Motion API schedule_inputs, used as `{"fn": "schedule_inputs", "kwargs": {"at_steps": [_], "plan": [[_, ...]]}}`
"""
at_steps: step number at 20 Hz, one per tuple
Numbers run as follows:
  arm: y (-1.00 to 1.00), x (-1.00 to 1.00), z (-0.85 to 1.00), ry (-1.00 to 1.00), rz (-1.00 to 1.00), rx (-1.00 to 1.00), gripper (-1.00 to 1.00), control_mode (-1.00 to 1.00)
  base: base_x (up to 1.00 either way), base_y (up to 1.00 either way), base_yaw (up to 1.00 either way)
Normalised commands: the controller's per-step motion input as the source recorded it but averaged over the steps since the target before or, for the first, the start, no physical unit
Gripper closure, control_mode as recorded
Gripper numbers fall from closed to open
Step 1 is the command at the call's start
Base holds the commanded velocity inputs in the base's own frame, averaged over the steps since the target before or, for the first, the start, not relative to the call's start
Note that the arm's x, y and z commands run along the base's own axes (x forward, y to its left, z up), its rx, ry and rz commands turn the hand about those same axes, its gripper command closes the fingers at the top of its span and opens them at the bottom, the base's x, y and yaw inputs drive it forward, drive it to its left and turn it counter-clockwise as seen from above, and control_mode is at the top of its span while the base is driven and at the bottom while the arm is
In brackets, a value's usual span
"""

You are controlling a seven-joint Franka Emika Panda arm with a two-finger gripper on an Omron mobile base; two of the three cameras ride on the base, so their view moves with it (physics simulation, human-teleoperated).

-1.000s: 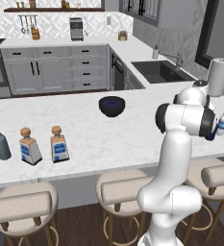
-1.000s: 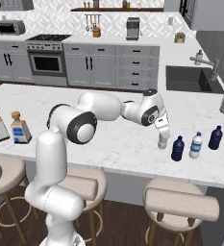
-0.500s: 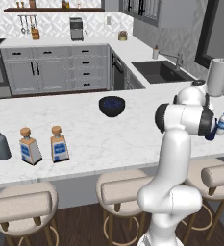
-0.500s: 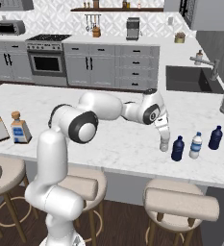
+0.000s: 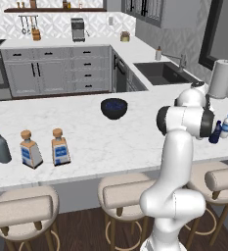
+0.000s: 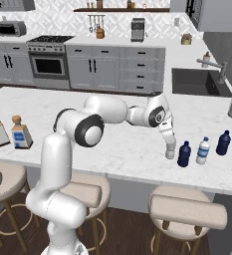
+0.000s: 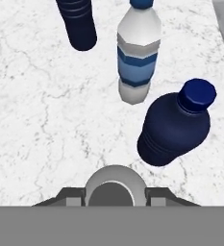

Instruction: Move the plastic bottles in the middle to the plastics group, and the glass bottles in the middle to the glass group.

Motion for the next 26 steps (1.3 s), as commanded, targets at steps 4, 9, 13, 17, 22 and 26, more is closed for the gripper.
{"fn": "schedule_inputs", "kwargs": {"at_steps": [4, 9, 13, 17, 22, 26], "plan": [[-0.16, 0.00, -0.04, 0.02, -0.03, 0.00, 1.00, -1.00, 0.00, 0.00, 0.00], [-0.18, 0.00, 0.03, 0.00, -0.02, 0.01, 1.00, -1.00, 0.00, 0.00, 0.00], [-0.03, 0.00, 0.00, 0.00, 0.00, 0.00, 1.00, -1.00, 0.00, 0.00, 0.00], [0.00, 0.00, 0.00, 0.00, 0.00, 0.00, -1.00, -1.00, 0.00, 0.00, 0.00], [0.00, 0.00, 0.00, 0.00, 0.00, 0.00, -1.00, -1.00, 0.00, 0.00, 0.00], [0.00, 0.00, 0.00, 0.00, 0.00, 0.00, -1.00, -1.00, 0.00, 0.00, 0.00]]}}
